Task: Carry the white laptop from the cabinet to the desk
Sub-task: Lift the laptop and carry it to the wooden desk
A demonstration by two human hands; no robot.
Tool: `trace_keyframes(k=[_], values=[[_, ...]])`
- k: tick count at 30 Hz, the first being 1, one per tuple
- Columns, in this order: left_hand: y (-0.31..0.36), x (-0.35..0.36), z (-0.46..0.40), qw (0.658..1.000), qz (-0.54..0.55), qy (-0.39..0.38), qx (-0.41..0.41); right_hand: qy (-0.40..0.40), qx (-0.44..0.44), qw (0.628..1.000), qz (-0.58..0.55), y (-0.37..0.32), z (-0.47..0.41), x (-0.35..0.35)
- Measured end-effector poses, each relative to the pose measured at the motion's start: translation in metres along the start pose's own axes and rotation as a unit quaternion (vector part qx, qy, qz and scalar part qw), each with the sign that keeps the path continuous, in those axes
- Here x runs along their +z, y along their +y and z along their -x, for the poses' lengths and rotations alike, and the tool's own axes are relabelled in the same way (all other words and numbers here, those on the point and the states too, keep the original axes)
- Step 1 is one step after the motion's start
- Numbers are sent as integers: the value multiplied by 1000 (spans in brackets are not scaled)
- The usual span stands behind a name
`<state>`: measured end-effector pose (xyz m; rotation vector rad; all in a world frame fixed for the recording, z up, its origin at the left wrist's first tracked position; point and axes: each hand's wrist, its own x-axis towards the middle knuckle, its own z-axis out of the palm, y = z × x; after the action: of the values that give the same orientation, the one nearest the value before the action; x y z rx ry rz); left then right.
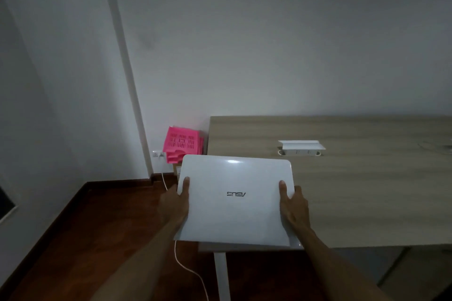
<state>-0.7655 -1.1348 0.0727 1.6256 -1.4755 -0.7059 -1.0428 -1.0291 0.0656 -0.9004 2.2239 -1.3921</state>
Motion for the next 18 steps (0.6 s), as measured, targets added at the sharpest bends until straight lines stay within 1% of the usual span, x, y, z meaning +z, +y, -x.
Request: trace_keyframes(k=[3,5,7,10,14,18], values=[[6,40,-41,999,-34,-5,-9,-16,19,1000,5,11,-63,24],[12,62,-66,997,-76,-3,-15,-33,41,998,21,14,-102,37],[12,86,-90,994,-104,1,-16,-45,41,997,36,18,-140,49],[7,122,-124,993,-110,-8,-35,-73,39,993,78,25,-191,69],[-8,159,-161,989,-136,-18,-58,-111,33,986,117,33,-236,90],[-20,193,-197,984,-158,-28,-72,-125,62,976,169,48,-275,120]])
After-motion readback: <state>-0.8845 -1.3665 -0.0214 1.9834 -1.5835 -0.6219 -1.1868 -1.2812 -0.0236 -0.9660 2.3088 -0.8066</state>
